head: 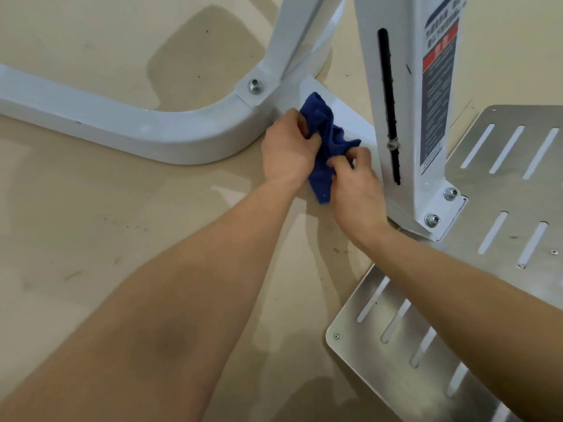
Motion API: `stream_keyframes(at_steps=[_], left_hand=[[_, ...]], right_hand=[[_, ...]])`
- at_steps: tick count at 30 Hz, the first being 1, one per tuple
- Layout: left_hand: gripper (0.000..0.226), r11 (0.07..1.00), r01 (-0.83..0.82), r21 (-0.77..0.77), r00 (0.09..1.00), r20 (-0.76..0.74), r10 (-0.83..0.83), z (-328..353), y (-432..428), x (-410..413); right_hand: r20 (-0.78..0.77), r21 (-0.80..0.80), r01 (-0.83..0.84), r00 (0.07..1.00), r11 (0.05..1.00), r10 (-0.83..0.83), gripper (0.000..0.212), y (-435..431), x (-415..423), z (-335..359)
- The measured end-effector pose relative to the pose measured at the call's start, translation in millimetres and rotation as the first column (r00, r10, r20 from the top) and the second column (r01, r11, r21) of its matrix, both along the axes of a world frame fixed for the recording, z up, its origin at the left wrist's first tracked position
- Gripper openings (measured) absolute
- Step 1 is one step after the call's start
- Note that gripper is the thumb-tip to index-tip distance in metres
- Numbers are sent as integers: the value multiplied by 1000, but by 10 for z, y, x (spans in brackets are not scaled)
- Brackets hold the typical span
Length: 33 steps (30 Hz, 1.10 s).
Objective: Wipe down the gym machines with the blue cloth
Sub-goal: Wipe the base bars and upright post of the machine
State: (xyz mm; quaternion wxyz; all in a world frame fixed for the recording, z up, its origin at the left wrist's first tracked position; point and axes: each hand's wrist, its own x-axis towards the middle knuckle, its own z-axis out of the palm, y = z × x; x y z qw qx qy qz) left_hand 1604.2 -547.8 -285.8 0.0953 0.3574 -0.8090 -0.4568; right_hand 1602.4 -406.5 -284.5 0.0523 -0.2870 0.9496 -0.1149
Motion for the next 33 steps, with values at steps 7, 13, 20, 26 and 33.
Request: stream_keyframes(at_steps=[7,13,20,26,33], left_hand=[[47,703,436,-562,875,84,-476,-372,19,121],[63,562,603,-566,790,325,-520,-514,-344,-43],[55,720,482,-500,866,147,-478,-598,64,184],[60,971,129,203,990,-86,-114,-322,378,292],[60,934,95,345,994,-83,-71,-459,254,290]], right_hand=[[-138,186,131,985,974,-106,72,-175,295,-418],[-51,130,40,998,991,-34,65,-415,-218,-489],[-173,187,-69,980,980,102,57,53,27,-564],[-130,180,-194,967,964,218,51,51,-152,-459],[-62,138,-207,974,969,217,59,-46,-289,-329]])
